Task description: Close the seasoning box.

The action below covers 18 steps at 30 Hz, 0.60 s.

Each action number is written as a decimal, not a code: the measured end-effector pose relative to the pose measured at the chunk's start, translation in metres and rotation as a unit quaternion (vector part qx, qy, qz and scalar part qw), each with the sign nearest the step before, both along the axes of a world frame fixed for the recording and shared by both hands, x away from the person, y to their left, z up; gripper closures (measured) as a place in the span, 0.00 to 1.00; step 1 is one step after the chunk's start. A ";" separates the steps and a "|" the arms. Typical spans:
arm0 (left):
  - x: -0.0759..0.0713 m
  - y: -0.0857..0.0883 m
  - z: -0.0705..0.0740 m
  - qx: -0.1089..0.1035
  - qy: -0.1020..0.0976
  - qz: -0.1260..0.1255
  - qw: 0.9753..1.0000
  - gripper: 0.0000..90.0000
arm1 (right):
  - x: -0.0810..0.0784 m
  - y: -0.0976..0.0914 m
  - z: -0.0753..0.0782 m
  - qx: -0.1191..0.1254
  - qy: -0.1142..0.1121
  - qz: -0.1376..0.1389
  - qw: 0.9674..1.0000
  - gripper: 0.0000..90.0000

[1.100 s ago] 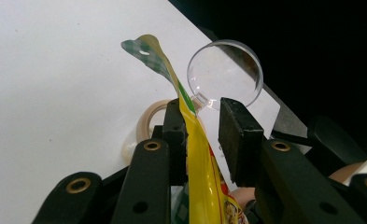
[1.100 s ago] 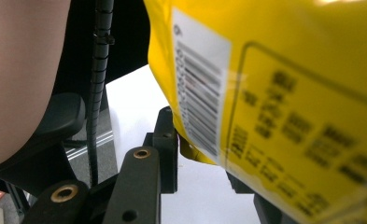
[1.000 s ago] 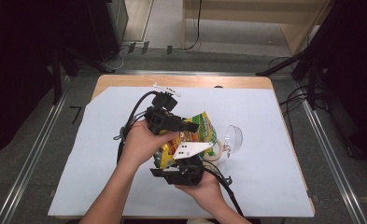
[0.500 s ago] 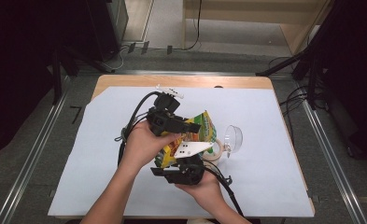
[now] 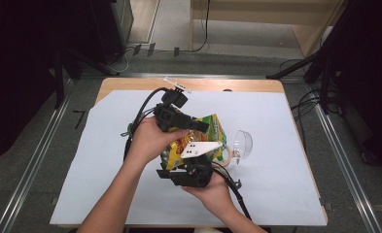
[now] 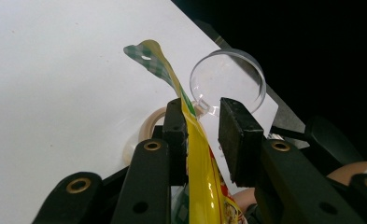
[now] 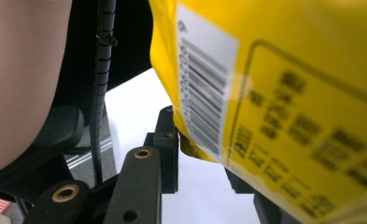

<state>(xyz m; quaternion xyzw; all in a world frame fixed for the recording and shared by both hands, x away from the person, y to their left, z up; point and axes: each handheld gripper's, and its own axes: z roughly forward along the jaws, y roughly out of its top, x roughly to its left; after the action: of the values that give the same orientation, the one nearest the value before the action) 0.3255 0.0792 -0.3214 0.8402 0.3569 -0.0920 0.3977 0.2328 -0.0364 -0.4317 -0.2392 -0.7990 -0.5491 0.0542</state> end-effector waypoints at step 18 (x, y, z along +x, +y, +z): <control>-0.006 0.005 -0.007 -0.009 -0.013 0.004 1.000 0.81 | 0.000 0.002 -0.006 -0.013 -0.005 0.006 1.000 0.79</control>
<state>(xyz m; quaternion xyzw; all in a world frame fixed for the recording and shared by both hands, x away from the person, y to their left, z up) 0.3195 0.0844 -0.3288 0.8360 0.3545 -0.0830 0.4105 0.2327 -0.0345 -0.4381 -0.2320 -0.8080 -0.5392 0.0505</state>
